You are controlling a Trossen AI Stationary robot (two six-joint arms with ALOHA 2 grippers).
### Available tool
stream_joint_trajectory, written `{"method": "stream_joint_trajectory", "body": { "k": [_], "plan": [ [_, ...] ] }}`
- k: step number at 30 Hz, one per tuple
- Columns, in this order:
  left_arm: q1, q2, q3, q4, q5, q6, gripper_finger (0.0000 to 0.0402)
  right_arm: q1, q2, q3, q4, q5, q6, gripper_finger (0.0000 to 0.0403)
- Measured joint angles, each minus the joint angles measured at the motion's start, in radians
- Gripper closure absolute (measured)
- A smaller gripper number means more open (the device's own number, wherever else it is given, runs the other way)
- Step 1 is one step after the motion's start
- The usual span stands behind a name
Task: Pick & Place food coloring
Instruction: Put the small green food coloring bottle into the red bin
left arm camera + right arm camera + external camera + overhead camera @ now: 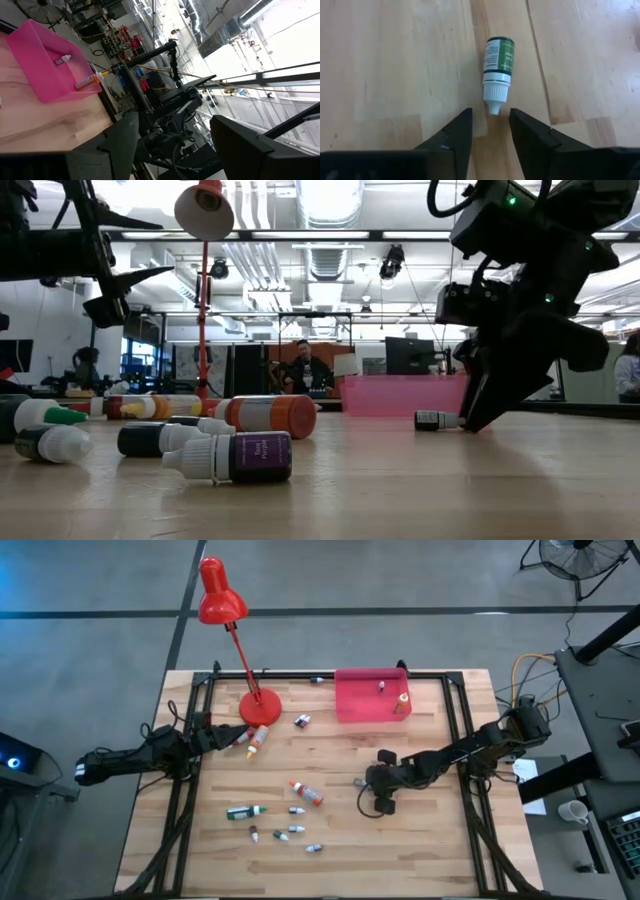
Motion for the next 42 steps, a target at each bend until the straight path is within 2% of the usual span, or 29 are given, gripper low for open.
{"method": "stream_joint_trajectory", "body": {
  "k": [9, 15, 35, 42],
  "plan": [
    [0.0, 0.0, 0.0, 0.0, 0.0, 0.0, 0.0182, -0.001, 0.023, -0.001, 0.057, 0.033, 0.004, 0.0206],
    [0.0, 0.0, 0.0, -0.003, 0.0, 0.0, 0.0182, -0.001, 0.036, 0.0, 0.071, 0.032, 0.063, 0.0198],
    [0.0, 0.0, 0.0, -0.003, 0.0, 0.0, 0.0182, -0.002, 0.038, 0.003, 0.072, 0.027, 0.067, 0.0299],
    [0.0, 0.0, 0.0, -0.003, 0.0, 0.0, 0.0182, -0.002, 0.039, 0.053, 0.024, 0.019, 0.055, 0.0343]
  ]
}}
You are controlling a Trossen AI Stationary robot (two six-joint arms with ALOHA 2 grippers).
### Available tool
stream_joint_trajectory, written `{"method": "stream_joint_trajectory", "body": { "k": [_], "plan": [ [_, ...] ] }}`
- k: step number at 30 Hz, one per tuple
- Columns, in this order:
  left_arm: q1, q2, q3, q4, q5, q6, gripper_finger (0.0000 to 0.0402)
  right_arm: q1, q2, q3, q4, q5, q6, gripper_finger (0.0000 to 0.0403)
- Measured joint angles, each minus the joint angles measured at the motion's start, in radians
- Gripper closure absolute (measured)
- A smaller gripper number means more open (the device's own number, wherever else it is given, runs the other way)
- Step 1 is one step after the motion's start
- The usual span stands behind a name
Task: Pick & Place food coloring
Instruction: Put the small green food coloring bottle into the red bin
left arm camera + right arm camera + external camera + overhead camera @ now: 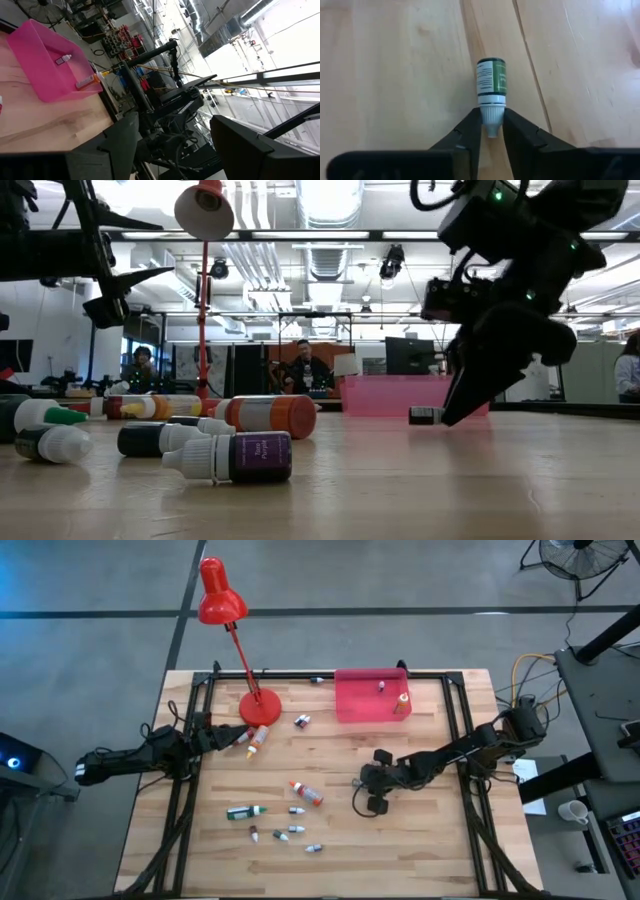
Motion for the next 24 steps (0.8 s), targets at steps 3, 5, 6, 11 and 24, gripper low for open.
{"method": "stream_joint_trajectory", "body": {
  "k": [3, 5, 6, 11, 24],
  "plan": [
    [0.0, 0.0, 0.0, 0.0, 0.0, 0.0, 0.0182, -0.011, -0.006, 0.064, -0.134, -0.004, 0.007, 0.0356],
    [0.0, 0.0, 0.0, 0.0, 0.0, 0.0, 0.0182, -0.028, -0.01, 0.12, -0.253, -0.02, 0.022, 0.0358],
    [0.0, 0.0, 0.0, 0.0, 0.0, 0.0, 0.0182, -0.041, -0.012, 0.154, -0.321, -0.042, 0.029, 0.0358],
    [0.0, 0.0, 0.0, -0.005, 0.0, 0.0, 0.0182, -0.15, -0.011, 0.31, -0.671, -0.212, 0.155, 0.0354],
    [0.0, 0.0, 0.0, -0.005, 0.0, 0.0, 0.0182, -0.365, -0.011, 0.332, -1.144, -0.726, 0.458, 0.0354]
  ]
}}
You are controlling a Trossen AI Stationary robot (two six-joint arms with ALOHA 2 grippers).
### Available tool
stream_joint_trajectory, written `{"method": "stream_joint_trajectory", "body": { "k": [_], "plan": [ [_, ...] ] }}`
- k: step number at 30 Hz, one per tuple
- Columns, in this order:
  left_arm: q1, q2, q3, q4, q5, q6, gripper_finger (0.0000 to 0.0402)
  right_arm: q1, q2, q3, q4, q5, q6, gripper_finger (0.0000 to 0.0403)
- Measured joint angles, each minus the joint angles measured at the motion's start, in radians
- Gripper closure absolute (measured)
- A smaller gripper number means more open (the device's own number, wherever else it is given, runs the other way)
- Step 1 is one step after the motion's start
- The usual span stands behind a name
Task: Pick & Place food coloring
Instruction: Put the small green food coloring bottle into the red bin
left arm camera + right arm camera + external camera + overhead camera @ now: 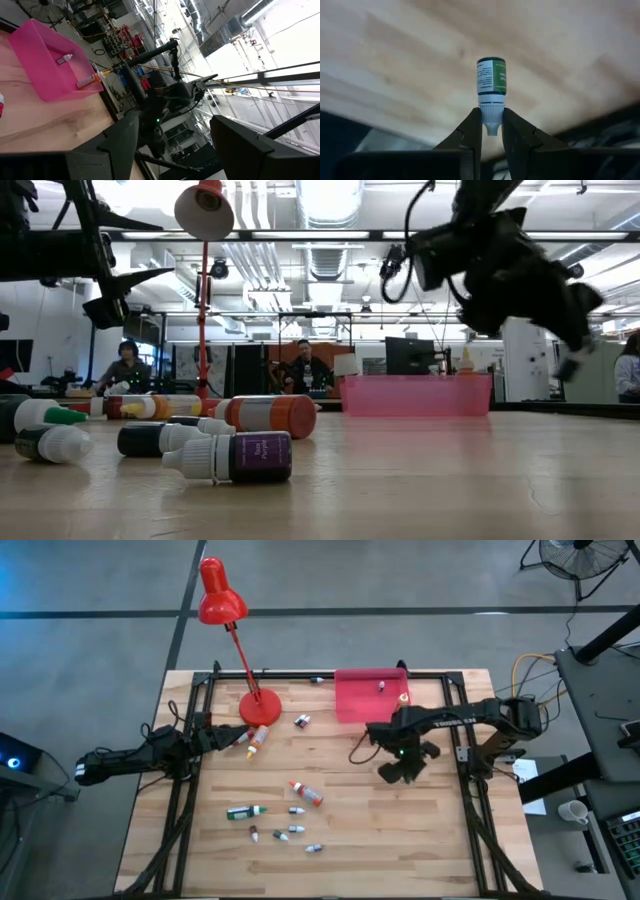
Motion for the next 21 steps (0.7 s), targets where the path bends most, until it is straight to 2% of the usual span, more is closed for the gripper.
{"method": "stream_joint_trajectory", "body": {
  "k": [4, 12, 21],
  "plan": [
    [0.0, 0.0, 0.0, 0.0, 0.0, 0.0, 0.0182, 0.044, 0.0, -0.065, 0.012, -0.124, 0.082, 0.0354],
    [0.0, 0.0, 0.0, 0.0, 0.0, 0.0, 0.0182, 0.151, 0.0, -0.163, 0.03, -0.233, 0.187, 0.0354],
    [0.0, 0.0, 0.0, 0.0, 0.0, 0.0, 0.0182, 0.198, 0.0, -0.286, 0.315, -0.291, 0.368, 0.0348]
  ]
}}
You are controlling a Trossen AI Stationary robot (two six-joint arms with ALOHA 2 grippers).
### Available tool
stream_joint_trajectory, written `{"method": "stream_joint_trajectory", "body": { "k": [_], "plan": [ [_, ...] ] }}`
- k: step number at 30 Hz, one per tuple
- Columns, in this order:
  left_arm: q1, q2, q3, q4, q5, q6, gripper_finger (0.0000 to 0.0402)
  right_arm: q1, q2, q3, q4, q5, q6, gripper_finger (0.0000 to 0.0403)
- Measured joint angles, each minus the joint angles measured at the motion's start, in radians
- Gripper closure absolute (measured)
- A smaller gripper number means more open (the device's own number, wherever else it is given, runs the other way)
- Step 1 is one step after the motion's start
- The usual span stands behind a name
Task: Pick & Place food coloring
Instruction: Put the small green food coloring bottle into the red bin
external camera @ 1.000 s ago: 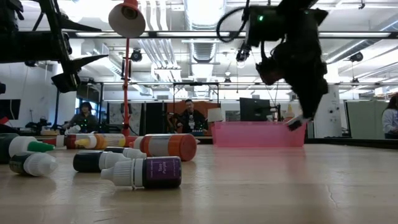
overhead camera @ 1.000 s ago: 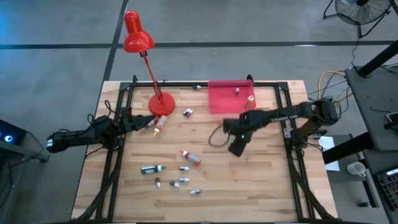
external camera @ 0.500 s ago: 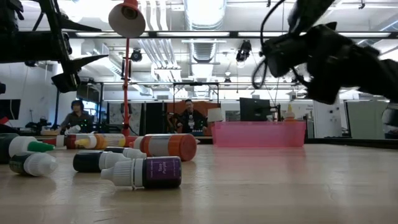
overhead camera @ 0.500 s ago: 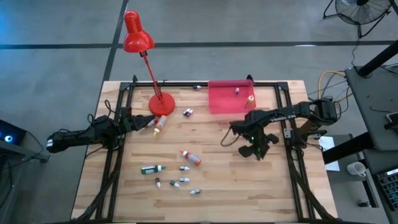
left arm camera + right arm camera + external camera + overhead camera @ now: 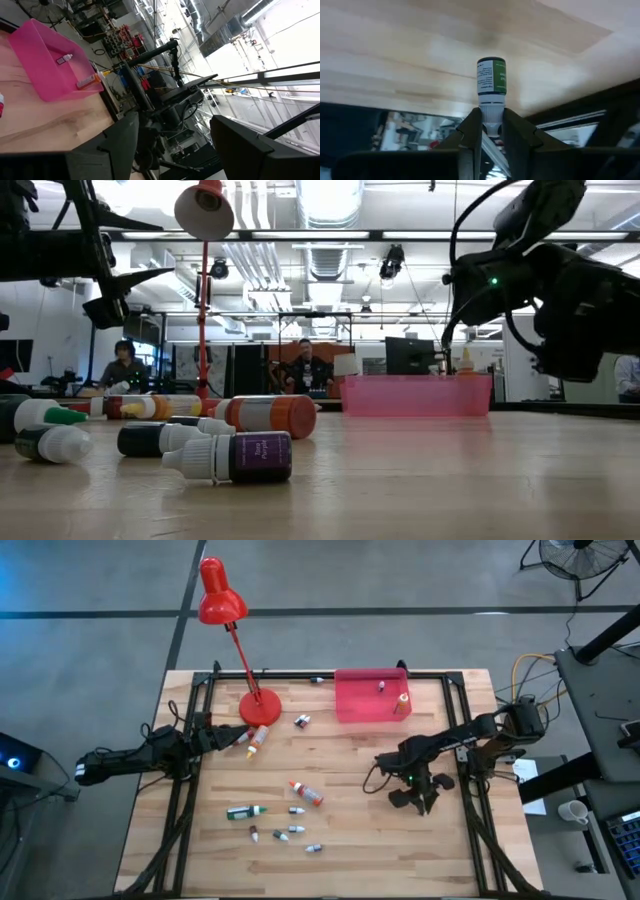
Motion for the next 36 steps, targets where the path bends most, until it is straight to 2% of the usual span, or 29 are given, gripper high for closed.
{"method": "stream_joint_trajectory", "body": {
  "k": [5, 12, 19, 31, 36],
  "plan": [
    [0.0, 0.0, 0.0, 0.0, 0.0, 0.0, 0.0182, 0.002, 0.0, -0.006, 0.01, -0.035, 0.004, 0.0342],
    [0.0, 0.0, 0.0, 0.0, 0.0, 0.0, 0.0182, 0.002, 0.0, -0.025, 0.021, -0.033, 0.012, 0.0337],
    [0.0, 0.0, 0.0, 0.0, 0.0, 0.0, 0.0182, 0.001, 0.0, -0.029, 0.055, 0.034, 0.012, 0.0319],
    [0.0, 0.0, 0.0, 0.0, 0.0, 0.0, 0.0182, 0.001, 0.0, -0.029, 0.076, 0.038, 0.011, 0.0281],
    [0.0, 0.0, 0.0, 0.0, 0.0, 0.0, 0.0182, 0.001, -0.001, -0.028, 0.077, 0.082, 0.009, 0.0261]
  ]
}}
